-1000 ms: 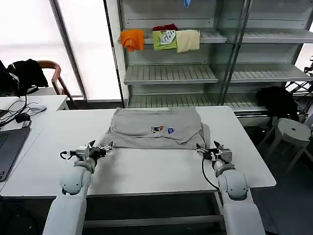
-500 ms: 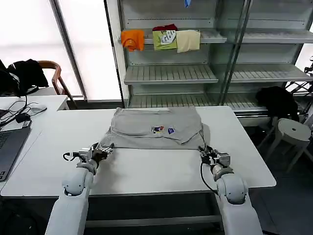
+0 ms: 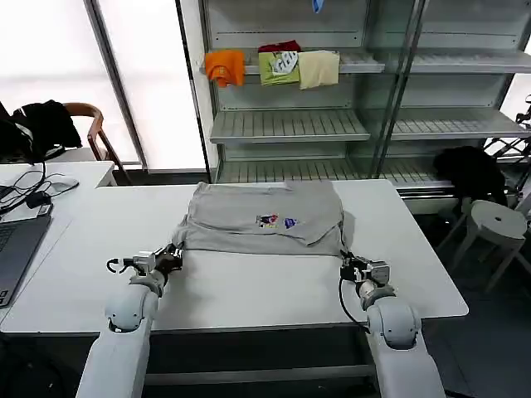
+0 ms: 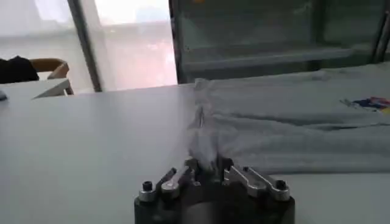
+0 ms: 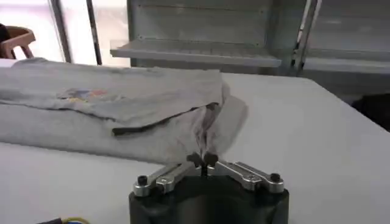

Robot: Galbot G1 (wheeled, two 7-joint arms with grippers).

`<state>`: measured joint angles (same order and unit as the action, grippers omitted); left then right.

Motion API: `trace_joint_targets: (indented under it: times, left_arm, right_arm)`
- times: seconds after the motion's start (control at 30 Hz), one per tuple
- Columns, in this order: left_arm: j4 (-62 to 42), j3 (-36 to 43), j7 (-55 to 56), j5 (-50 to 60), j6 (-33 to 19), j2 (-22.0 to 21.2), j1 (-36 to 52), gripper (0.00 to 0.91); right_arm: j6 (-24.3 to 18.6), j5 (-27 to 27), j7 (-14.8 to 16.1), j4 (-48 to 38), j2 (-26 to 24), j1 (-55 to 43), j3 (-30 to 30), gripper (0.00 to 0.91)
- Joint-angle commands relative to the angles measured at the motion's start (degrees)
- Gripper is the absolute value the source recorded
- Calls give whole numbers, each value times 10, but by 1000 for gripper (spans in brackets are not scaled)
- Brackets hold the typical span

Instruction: Fold and organize the clothes.

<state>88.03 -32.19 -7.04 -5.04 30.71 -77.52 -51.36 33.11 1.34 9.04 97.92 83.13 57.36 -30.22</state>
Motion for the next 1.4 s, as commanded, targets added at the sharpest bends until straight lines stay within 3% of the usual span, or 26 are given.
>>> trace_joint_targets:
  times: [0.03, 0.37, 0.6, 0.9, 1.4]
  left_arm:
    - [23, 1, 5, 0, -7, 1, -13, 0]
    - [75, -3, 22, 4, -32, 5, -67, 0]
    - [210, -32, 28, -37, -6, 16, -174, 0]
    - [337, -82, 54, -85, 6, 11, -318, 0]
    - [371, -140, 104, -131, 8, -3, -398, 0]
  right_arm:
    - [1, 29, -1, 33, -2, 30, 1, 0]
    - [2, 74, -7, 99, -19, 91, -3, 0]
    - [2, 77, -19, 178, -24, 143, 16, 0]
    - [2, 73, -28, 217, -39, 184, 22, 0]
    - [2, 63, -31, 245, -40, 232, 27, 0]
